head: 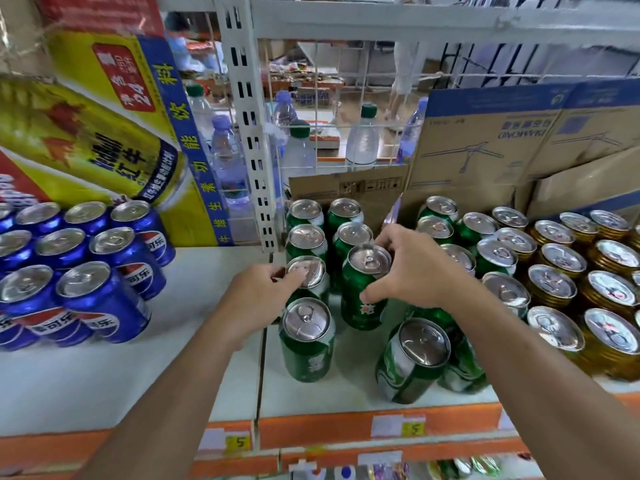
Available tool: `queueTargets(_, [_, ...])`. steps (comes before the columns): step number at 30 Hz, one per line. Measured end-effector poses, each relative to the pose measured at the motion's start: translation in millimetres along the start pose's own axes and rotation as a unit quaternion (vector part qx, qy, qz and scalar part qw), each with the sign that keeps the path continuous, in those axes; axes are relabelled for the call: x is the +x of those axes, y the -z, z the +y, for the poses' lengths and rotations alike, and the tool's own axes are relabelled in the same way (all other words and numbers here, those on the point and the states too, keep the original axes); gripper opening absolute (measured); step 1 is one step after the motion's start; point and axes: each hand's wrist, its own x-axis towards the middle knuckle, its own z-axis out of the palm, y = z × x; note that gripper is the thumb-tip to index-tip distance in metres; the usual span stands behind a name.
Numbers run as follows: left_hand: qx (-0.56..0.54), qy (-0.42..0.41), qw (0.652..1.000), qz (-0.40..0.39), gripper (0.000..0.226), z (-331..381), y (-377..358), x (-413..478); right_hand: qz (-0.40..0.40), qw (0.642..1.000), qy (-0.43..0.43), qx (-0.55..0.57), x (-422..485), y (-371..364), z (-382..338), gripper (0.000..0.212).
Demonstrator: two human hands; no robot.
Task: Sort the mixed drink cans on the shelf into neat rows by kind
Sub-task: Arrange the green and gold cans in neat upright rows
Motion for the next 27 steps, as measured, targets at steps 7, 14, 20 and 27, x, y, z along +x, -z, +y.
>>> queueTargets(7, [-0.071,0.015,0.997,-0.033,0.032,-2,-4,1,-0.040,0.999,-0.007,-0.035,10,-15,1,0.066])
queueTargets(14, [-0.077,0.009,0.997,-0.007,0.032,-6,-7,2,-0.059,0.995,-0.011,-0.074,12,-17,-1,0.068])
queueTargets(20, [-0.075,0.005,0.997,-0.019,0.040,-8,-7,2,-0.065,0.994,-0.013,-0.092,11,-16,-4,0.068])
queueTargets(27, [-0.070,-0.011,0.997,0.009,0.040,-11,-11,-1,-0.055,0.994,-0.012,-0.092,10,-16,-4,0.070])
